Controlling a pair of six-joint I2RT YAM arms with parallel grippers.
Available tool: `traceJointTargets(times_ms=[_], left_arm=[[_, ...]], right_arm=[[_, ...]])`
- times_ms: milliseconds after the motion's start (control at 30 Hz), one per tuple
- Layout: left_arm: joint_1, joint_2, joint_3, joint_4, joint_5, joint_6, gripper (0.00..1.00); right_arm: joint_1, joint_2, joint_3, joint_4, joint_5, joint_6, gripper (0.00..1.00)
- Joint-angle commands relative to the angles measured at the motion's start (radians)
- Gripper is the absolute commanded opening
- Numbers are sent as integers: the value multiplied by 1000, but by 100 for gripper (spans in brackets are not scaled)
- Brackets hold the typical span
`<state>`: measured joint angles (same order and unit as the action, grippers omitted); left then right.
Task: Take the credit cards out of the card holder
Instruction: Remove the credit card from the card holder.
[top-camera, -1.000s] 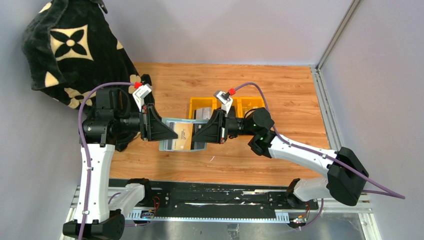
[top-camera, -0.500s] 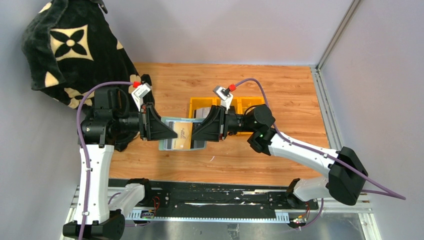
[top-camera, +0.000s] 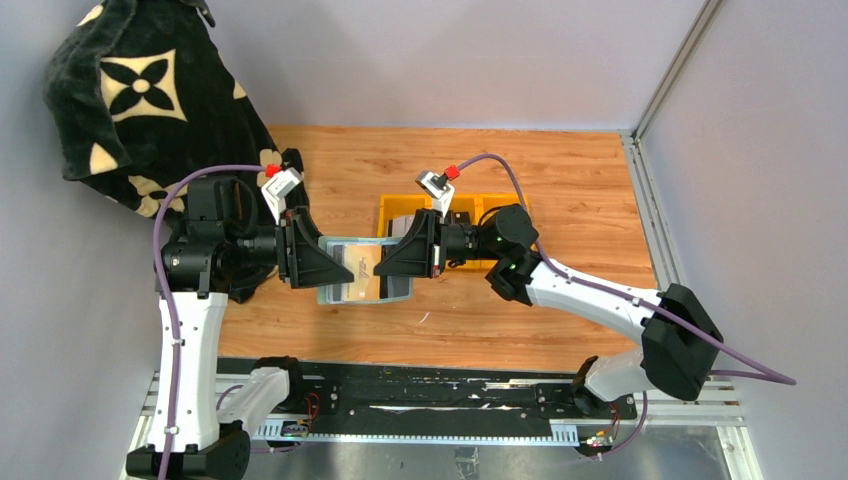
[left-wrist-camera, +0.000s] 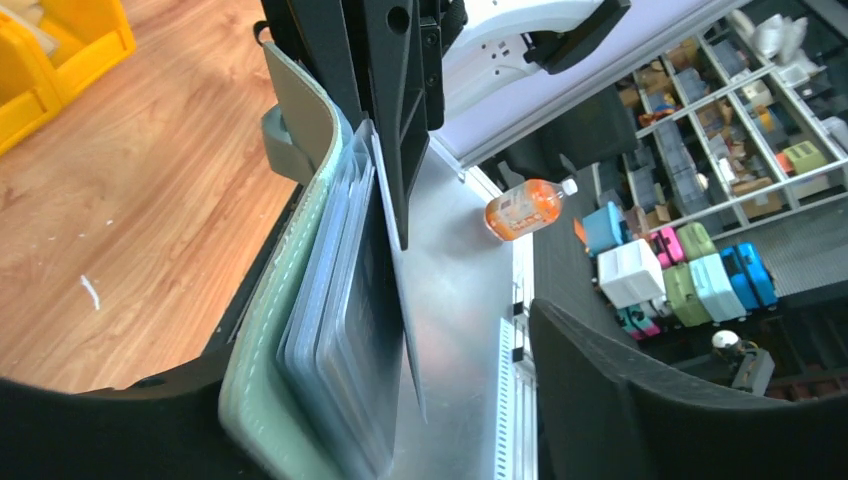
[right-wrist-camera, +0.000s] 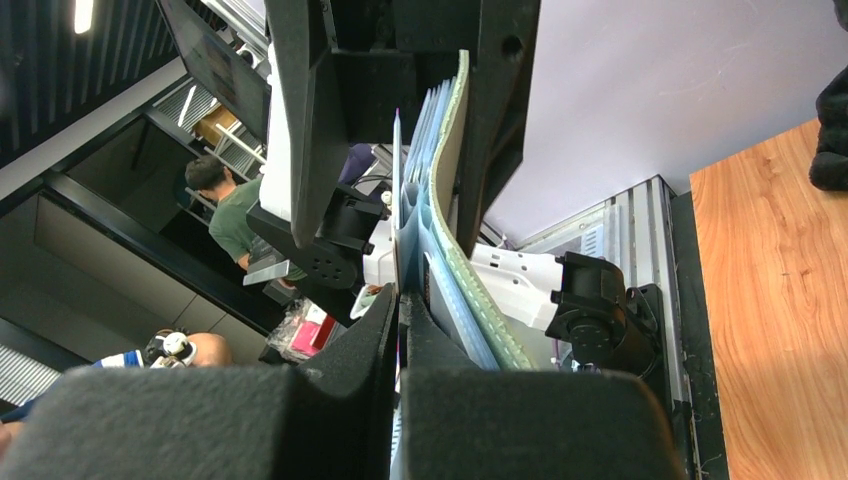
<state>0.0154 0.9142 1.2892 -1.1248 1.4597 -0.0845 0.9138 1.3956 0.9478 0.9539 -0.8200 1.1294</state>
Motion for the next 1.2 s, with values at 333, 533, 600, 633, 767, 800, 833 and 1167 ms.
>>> traceJointTargets(times_ms=[333,533,600,633,767,800,833,1167], left_arm=[[-2,-2,-48,-7,108,-18,34],[-2,7,-55,-9,104,-8,26],[-2,8,-49,-9,102,-10,26],[-2,10,-46,-9,101,-11,26],[-2,5,-41,-8,79,-10,26],[-2,5,-39,-8,71,-11,26],[-2,4,-38,-7,58,-12,26],[-2,4,-14,-6,-12,-12,27]], right_arm=[[27,40,27,120,-6,22,0],[22,35,7,192,-5,67,19],[21,40,15,201,-8,75,16],[21,43,18,211,-9,80,14],[22,52,22,207,-10,87,7],[22,51,22,196,-9,82,10],[23,50,24,185,-8,74,20],[39,-20,81,-304,97,-210,28]])
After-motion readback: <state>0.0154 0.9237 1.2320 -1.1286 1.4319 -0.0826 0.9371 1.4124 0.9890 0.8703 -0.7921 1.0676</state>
